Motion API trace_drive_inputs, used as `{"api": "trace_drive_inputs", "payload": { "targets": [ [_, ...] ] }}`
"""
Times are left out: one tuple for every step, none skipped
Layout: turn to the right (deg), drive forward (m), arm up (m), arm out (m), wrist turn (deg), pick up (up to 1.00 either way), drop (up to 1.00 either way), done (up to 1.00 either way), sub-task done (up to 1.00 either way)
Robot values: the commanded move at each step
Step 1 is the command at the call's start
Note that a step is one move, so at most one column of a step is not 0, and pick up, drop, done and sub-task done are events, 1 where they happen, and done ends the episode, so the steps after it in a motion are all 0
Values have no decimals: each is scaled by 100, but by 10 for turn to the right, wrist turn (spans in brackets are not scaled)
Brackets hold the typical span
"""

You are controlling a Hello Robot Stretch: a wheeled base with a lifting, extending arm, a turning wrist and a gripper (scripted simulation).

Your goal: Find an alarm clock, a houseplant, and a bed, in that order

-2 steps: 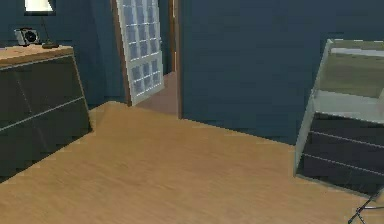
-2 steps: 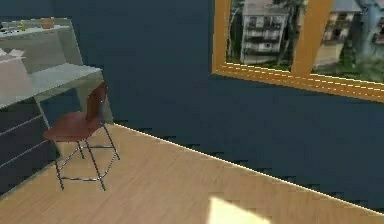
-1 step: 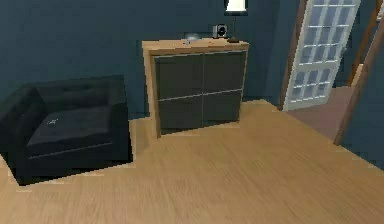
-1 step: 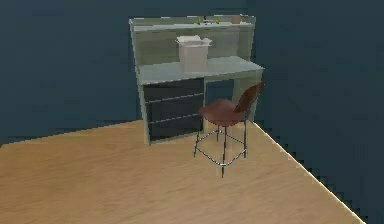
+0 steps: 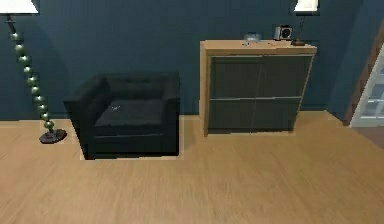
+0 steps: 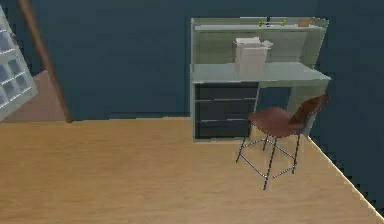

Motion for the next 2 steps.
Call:
{"api": "trace_drive_inputs", "payload": {
  "targets": [
    [0,30,0,0,0,0,0,0,0],
    [330,0,0,0,0,0,0,0,0]
  ]
}}
